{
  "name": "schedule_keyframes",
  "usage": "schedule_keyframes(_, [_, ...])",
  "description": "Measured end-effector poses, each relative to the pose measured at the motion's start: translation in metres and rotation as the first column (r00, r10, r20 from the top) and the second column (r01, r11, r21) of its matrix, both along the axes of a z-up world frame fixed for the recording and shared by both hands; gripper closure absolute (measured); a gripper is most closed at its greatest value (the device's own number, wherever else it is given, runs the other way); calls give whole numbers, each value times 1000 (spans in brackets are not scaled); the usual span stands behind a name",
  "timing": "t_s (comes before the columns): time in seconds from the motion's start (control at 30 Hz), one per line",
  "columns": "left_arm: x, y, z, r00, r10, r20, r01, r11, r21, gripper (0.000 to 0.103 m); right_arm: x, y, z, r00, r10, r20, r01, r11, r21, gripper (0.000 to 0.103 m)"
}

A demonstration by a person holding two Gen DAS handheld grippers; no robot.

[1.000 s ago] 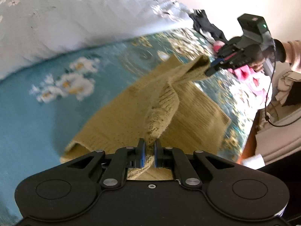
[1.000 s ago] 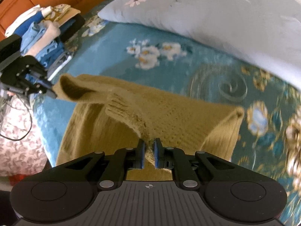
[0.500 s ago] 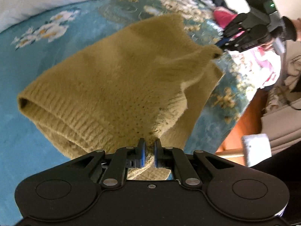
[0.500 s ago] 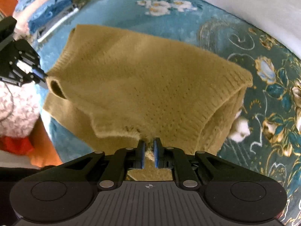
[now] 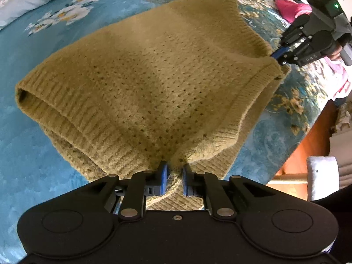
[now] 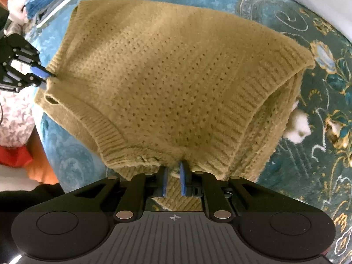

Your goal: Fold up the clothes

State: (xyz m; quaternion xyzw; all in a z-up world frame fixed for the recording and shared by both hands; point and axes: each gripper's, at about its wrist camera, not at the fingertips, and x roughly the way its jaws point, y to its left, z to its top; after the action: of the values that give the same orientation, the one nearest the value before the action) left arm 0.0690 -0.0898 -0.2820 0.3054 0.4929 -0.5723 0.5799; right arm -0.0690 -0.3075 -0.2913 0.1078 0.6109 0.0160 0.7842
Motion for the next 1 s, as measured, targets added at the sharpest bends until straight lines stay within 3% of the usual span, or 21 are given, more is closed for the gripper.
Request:
schedule_keyframes(0.1, [0,-1,1,1000,14,0,-14,1000,8,91,0,-2,-1,1000,2,-5,-2,1000,1,94])
schedule_keyframes(0.2, [-1,-1,9,1000,24,-6,-24,1000,15,83,-1,-4,4,1000,-14,-5,14,1000,9,93])
schedule_keyframes(0.23, [-2,-1,12,1000,25,-11,-25,1000,15,78,-2,-5,7,1000,-20,-1,20,1000,15,90])
schedule_keyframes(0.4, [-7,9,40,999,41,-26,-41,999,-7,72,-18,-13,33,993,-107,48,104,993,61,73])
schedule_keyframes(0.53, [-4,22,69,979,196,-56,-200,976,-90,55,-36,-26,54,961,-253,115,239,963,127,51])
schedule_keyframes(0.57, [-2,25,76,964,254,-75,-261,958,-115,50,-40,-31,57,944,-306,127,286,946,152,41])
schedule_keyframes(0.67, [2,28,91,899,424,-107,-438,878,-196,33,-52,-45,57,883,-444,150,407,886,221,26])
schedule_keyframes(0.8, [-1,18,93,787,597,-155,-614,740,-274,25,-62,-63,40,797,-591,127,540,790,289,23])
schedule_keyframes(0.9, [-10,-3,81,734,658,-168,-676,685,-270,22,-64,-72,24,757,-644,110,593,749,296,22])
schedule_keyframes(1.0, [-19,-26,67,676,711,-194,-735,636,-234,20,-62,-79,11,741,-662,111,613,735,290,19])
